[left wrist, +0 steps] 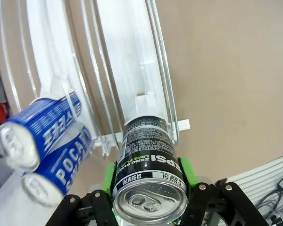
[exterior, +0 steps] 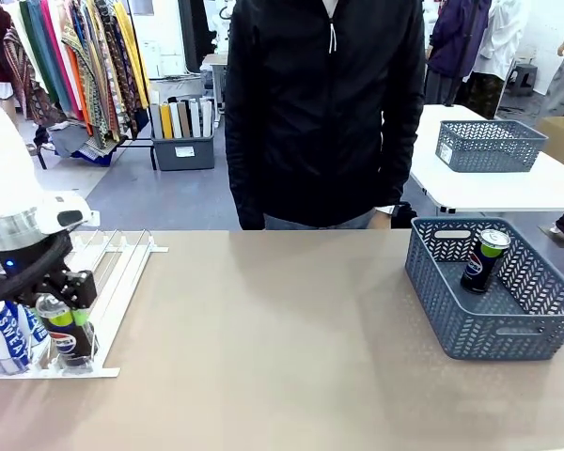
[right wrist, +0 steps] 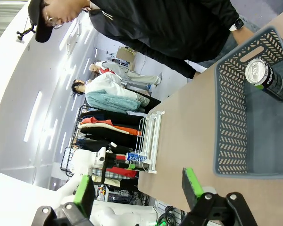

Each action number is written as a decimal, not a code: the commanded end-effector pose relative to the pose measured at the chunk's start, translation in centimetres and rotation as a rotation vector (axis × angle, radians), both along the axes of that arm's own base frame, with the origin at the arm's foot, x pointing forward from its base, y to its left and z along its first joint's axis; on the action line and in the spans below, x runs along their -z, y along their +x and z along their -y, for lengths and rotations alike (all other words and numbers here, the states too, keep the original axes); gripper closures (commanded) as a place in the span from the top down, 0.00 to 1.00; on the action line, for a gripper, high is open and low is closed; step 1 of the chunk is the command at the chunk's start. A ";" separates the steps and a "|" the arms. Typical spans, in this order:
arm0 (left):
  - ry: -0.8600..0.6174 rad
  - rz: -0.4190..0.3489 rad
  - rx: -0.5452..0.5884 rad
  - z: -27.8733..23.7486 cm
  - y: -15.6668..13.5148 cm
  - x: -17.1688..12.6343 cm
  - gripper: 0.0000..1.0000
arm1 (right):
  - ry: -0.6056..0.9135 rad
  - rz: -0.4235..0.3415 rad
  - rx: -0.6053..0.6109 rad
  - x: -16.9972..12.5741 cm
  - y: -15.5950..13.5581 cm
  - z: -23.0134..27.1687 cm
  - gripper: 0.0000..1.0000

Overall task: Retrieve and store the cans from the dispenser.
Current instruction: Pick up the last remaining can from one row of the Automatic Can Dispenser and place it in the middle of the table, then pick up one can from the Automatic Can Dispenser and place it in the middle of the table.

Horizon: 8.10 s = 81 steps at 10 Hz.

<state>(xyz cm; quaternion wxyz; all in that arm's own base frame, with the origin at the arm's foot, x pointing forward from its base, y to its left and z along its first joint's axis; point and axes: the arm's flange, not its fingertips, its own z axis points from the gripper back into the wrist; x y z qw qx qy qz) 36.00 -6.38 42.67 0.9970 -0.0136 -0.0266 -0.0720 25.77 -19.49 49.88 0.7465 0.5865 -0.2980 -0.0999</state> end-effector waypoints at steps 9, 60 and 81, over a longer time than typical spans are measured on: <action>-0.199 0.267 -0.121 -6.2 -3.7 -17.7 0.00 | 0.013 0.043 0.004 -0.1 0.3 0.0 1.00; -1.098 0.200 0.106 -22.4 -4.1 -9.3 1.00 | 0.013 0.043 0.004 -0.1 0.3 0.0 1.00; -0.200 0.234 -0.019 -14.2 -7.9 -0.5 1.00 | 0.013 0.043 0.004 -0.1 0.3 0.0 1.00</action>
